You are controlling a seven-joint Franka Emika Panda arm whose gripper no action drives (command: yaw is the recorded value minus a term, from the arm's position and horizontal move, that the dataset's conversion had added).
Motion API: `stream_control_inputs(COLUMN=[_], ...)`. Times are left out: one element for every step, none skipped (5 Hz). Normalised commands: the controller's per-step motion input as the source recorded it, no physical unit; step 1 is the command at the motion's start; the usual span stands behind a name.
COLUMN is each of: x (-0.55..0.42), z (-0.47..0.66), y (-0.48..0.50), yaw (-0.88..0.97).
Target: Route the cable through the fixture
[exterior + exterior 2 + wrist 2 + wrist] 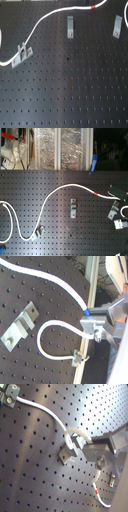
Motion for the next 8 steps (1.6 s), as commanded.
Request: stream_control_inputs(x=[-0.026,0.005,-0.154,-0.08,0.013,-0.126,0.242,0.448], z=[0.0,0.0,0.15,0.26,0.0,0.0,-0.15,-0.11], y=[0.012,0.01,0.183,0.557,0.026,0.245,0.457,0.317], yaw=[0.0,0.0,0.0,0.02,0.0,0.15,0.09,0.15])
